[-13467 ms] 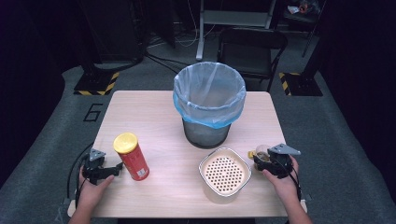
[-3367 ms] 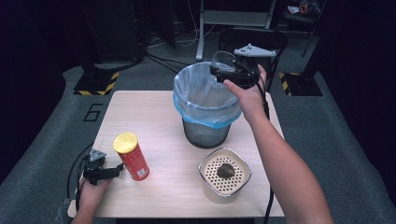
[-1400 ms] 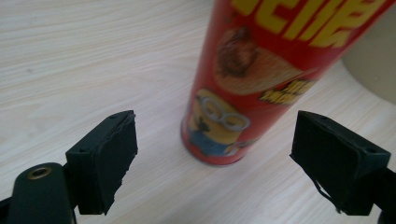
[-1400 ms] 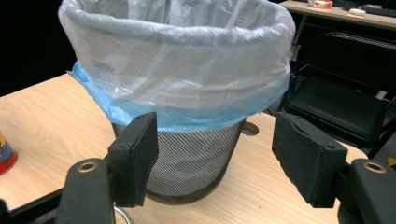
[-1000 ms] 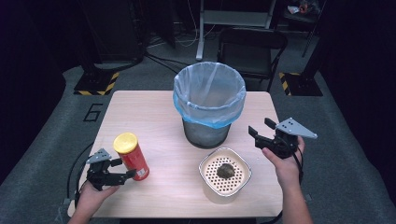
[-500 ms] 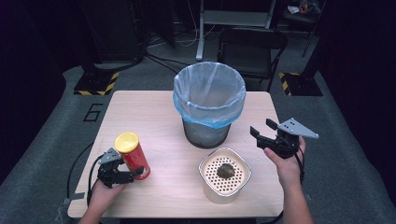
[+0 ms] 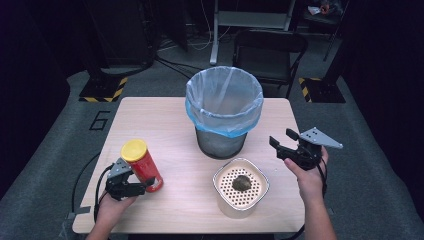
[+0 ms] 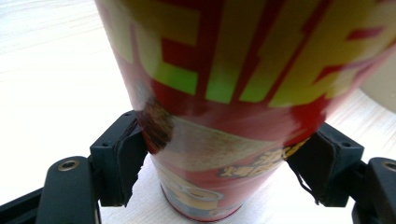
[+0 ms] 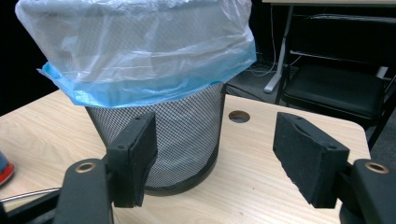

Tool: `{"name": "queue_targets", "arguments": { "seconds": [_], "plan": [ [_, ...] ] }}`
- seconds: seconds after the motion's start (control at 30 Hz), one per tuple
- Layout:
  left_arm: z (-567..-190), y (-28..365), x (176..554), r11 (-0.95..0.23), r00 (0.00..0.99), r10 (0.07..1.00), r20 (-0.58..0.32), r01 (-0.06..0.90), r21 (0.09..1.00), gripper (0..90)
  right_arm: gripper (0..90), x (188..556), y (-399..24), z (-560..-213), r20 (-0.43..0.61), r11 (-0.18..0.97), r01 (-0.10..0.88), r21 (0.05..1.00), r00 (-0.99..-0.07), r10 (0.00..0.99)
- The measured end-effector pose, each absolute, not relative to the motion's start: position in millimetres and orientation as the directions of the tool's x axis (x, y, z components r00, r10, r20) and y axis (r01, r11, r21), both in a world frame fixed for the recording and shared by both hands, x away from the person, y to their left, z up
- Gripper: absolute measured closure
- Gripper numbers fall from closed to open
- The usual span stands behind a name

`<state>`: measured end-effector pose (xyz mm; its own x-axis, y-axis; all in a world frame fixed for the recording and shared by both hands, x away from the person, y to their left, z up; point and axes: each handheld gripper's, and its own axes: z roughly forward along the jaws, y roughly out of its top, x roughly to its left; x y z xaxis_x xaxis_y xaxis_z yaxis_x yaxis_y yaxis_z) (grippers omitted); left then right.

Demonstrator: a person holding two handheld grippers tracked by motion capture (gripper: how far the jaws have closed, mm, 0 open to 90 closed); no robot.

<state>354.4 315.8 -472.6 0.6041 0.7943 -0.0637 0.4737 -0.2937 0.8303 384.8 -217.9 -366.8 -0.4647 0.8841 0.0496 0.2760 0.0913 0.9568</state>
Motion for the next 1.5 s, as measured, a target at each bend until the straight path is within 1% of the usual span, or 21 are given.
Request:
{"name": "queue_targets", "arguments": {
  "seconds": [0.17,0.2,0.23,0.3,0.4,0.53,0.9,1.27,1.37,1.5],
  "plan": [
    [-458.2,313.4,349.2,-0.287,0.611,0.788,-0.081,0.48,0.829,24.0,30.1,383.5,-224.6,-366.8,0.063,0.076,0.282,0.956,-0.453,0.889],
    [-454.0,313.2,349.1,-0.309,0.621,0.781,-0.069,0.479,0.822,24.0,30.1,382.0,-224.9,-366.7,0.066,0.075,0.283,0.956,-0.458,0.887],
    [-450.9,310.6,348.3,-0.3,0.62,0.78,-0.086,0.49,0.818,24.0,30.1,382.0,-224.9,-366.7,0.066,0.075,0.283,0.956,-0.458,0.887],
    [-438.7,305.1,348.7,-0.328,0.636,0.768,-0.073,0.489,0.808,23.9,30.1,382.3,-221.9,-367.6,0.057,0.089,0.285,0.954,-0.466,0.883],
    [-429.8,301.1,349.2,-0.338,0.645,0.761,-0.071,0.489,0.804,24.0,30.1,382.8,-218.9,-369.2,0.056,0.093,0.291,0.952,-0.468,0.882],
    [-411.3,293.7,353.6,-0.342,0.654,0.753,-0.07,0.48,0.808,23.9,30.1,385.6,-214.3,-374.4,0.033,0.127,0.304,0.944,-0.47,0.882],
    [-360.1,271.9,371.6,-0.36,0.699,0.709,-0.097,0.476,0.802,23.9,30.1,389.1,-212.3,-380.3,0.042,0.137,0.326,0.935,-0.487,0.873],
    [-297.4,242.5,384.4,-0.397,0.742,0.668,-0.061,0.425,0.814,23.9,30.1,387.2,-213.4,-377.9,0.037,0.142,0.323,0.936,-0.488,0.872],
    [-277.4,231.9,389.2,-0.417,0.75,0.66,-0.037,0.408,0.812,23.9,30.1,386.7,-215.3,-377.3,0.036,0.142,0.323,0.936,-0.487,0.873],
    [-263.3,225.4,392.8,-0.417,0.757,0.653,-0.038,0.4,0.816,23.9,30.1,386.7,-215.2,-378.5,0.043,0.139,0.33,0.934,-0.488,0.872]
  ]
}}
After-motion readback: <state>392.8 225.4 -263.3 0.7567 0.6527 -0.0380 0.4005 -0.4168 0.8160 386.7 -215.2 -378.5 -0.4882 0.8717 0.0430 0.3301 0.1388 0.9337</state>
